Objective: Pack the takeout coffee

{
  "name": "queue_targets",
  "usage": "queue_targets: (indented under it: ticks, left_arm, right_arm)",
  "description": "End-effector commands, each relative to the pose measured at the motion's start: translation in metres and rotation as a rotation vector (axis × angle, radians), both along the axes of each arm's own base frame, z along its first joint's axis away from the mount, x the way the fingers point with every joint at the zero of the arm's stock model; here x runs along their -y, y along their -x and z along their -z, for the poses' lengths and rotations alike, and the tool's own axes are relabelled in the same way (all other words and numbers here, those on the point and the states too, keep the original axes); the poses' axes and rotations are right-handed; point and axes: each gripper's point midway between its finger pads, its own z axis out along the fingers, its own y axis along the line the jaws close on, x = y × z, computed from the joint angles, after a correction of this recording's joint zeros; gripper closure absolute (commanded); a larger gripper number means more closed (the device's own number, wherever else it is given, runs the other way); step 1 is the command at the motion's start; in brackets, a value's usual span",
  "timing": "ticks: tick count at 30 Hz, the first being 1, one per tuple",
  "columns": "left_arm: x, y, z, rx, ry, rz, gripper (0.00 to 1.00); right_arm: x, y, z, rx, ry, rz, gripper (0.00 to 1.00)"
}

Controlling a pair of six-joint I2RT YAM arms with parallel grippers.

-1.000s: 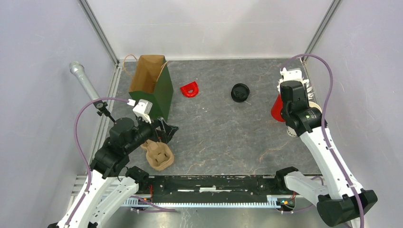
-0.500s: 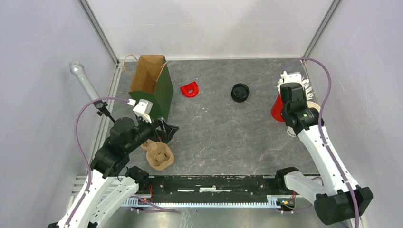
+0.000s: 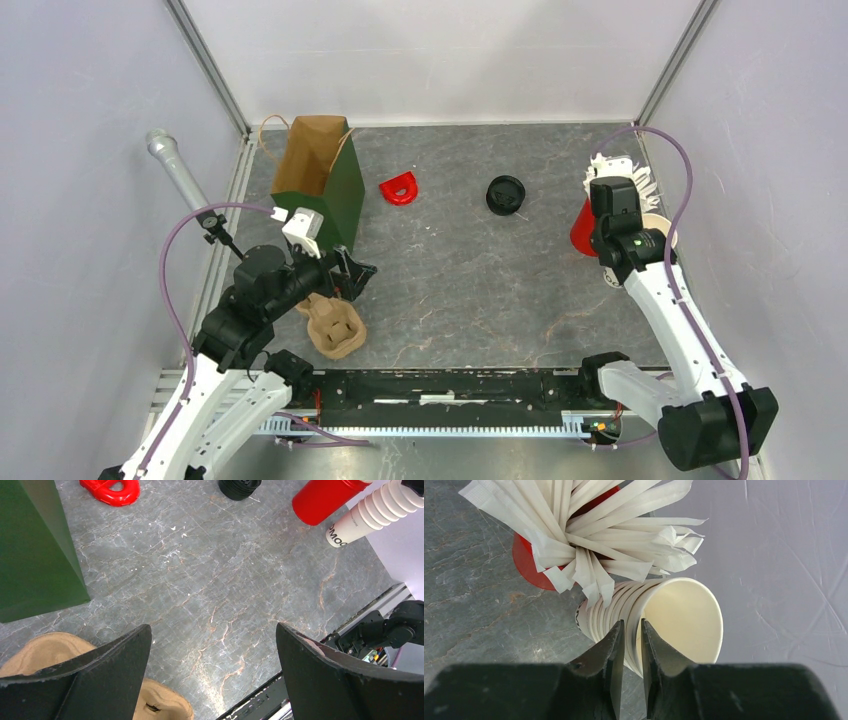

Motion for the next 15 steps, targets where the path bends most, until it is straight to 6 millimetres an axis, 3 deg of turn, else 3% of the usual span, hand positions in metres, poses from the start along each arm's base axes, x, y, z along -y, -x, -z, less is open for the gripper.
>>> queue_targets:
  ticks: [1,8,15]
  left_arm:
    - [0.0045,-0.0002,-0.0015,-0.004,0.018,0.017,0.00]
    - [0.0046,-0.0005,-0.0003,-0.007,0.016,0.017,0.00]
    - [0.0060,-0.0007,0.0000,-0.012,0.019,0.021,0.00]
  right_arm:
    - [0.0018,-0.0051,-0.0070,0.057,-0.012,0.011,0.77]
    - [0.0002,-0.0049,-0.0078,0.070,-0.019,-0.010,0.84]
    - [0.0020,-0.0026,-0.0071,0.068,-0.018,0.003,0.82]
